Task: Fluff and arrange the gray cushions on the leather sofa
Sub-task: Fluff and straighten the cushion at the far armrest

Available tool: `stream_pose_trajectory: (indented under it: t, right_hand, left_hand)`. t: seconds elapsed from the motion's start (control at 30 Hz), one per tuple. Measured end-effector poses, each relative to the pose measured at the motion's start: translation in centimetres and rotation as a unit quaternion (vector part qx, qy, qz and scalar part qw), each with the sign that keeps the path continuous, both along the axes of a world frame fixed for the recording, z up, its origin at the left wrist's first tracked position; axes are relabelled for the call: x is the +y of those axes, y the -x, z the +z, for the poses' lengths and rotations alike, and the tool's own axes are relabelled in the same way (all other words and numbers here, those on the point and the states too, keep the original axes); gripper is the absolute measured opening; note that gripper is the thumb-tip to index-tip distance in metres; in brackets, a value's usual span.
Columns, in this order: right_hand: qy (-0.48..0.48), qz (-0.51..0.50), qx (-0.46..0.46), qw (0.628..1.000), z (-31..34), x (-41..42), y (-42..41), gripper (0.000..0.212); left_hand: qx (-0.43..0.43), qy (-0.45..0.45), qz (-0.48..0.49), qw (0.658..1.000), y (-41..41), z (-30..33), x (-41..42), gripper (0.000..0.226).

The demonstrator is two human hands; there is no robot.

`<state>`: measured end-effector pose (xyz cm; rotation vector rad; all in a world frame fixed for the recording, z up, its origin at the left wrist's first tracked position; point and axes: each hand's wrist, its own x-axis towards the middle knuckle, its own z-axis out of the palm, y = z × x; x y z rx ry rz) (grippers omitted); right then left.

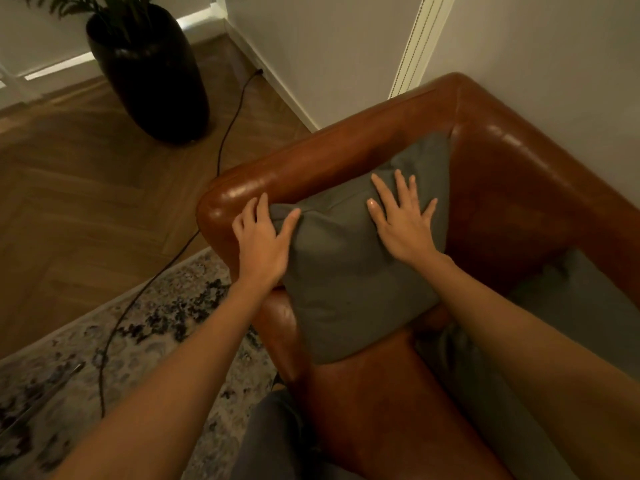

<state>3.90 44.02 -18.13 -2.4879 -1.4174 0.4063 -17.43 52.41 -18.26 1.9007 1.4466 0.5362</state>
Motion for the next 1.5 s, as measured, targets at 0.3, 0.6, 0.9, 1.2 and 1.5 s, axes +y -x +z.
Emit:
stream_pose_trajectory:
  t: [0.3,0.6,0.9,1.2,1.5]
  right_hand:
    - [-0.216,-0.203,0.155,0.942,1.5,2.9,-8.8,0.063]
    - [-0.242,-0.309,0.321,0.862,1.3,4.6,-14.2,0.047]
    - [-0.233,-0.286,0.501,0.783,-0.6,1.5,-13.0,0.078]
    - [-0.355,-0.272,0.309,0.839,1.9,2.2,-7.2,0.037]
    - [-0.293,0.044,0.044,0.954,9.3,5.4,6.3,0.038]
  left_hand:
    - [-0.057,-0.164,-0.022,0.985,2.8,-1.5,1.6,0.026]
    - [-0.138,-0.133,0.065,0.979,1.6,-0.2,1.8,0.016]
    - [0.164,-0.255,-0.087,0.949,-1.8,-0.5,2.7,0.062]
    - [0.209,-0.2,-0.115,0.95,3.8,-2.3,2.7,0.062]
    - [0.069,0.2,-0.125,0.969,11.6,-5.6,-3.8,0.06]
